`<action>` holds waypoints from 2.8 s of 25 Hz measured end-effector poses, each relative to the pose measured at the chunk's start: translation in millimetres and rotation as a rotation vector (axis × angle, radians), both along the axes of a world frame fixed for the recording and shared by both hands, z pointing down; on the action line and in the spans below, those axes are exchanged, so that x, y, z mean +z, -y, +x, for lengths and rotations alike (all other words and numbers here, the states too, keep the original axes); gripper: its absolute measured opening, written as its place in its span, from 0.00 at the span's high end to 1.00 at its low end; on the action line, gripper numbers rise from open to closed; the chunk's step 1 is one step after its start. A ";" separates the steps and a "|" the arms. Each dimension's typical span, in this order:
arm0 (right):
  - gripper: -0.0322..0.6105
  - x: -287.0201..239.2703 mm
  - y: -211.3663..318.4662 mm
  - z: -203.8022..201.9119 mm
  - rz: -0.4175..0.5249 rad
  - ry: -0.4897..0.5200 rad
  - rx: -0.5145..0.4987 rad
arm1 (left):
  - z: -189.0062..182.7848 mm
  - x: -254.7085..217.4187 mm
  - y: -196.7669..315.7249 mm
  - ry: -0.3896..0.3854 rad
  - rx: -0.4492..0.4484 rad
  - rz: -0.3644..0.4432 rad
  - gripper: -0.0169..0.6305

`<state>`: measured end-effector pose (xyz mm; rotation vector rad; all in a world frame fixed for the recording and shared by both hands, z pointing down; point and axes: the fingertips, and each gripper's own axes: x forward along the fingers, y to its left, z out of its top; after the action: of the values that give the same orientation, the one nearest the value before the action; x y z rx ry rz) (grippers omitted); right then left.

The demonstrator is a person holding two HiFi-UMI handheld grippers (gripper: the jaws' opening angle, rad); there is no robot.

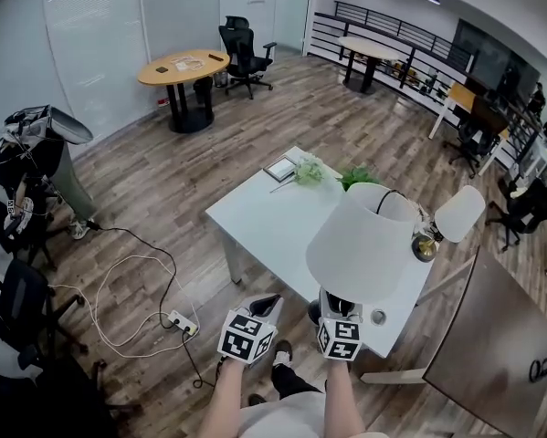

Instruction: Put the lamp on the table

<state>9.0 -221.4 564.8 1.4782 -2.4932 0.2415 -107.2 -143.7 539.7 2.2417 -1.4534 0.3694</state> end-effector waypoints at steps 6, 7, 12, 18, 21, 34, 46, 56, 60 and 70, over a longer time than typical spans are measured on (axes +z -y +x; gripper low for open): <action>0.64 -16.5 68.5 -23.8 0.031 0.003 -0.021 | 1.5 -14.7 69.9 0.022 0.040 0.028 0.97; 0.64 -20.4 79.5 -25.2 0.038 0.007 -0.022 | 1.1 -18.5 80.7 0.027 0.043 0.033 0.97; 0.64 -26.4 132.8 -22.6 0.044 0.050 -0.010 | 5.3 -29.7 131.1 0.052 0.043 0.059 0.97; 0.64 -21.6 179.1 -19.9 0.051 0.070 -0.018 | 16.8 -30.5 183.4 0.070 0.035 0.078 0.97; 0.64 -16.4 190.6 -8.5 0.043 0.076 -0.004 | 24.1 -26.3 197.9 0.074 0.036 0.067 0.97; 0.64 14.6 211.1 52.1 -0.023 0.065 0.156 | 66.3 -4.2 225.5 0.053 0.171 0.030 0.97; 0.64 13.1 200.1 57.5 -0.034 0.039 0.372 | 48.9 -12.3 233.5 0.028 0.380 0.037 0.97; 0.64 15.7 171.9 18.3 -0.024 0.053 0.527 | -0.6 -3.7 223.3 0.053 0.549 0.027 0.97; 0.64 24.7 160.3 1.3 -0.042 0.082 0.600 | -6.6 10.3 214.7 0.046 0.608 0.008 0.97; 0.64 44.8 129.0 -12.3 -0.071 0.052 0.723 | -27.7 40.4 186.7 0.040 0.747 -0.043 0.97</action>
<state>-3.3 -350.4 609.6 2.2987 -1.8517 0.4817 -134.9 -330.4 580.1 2.6785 -0.5556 0.6601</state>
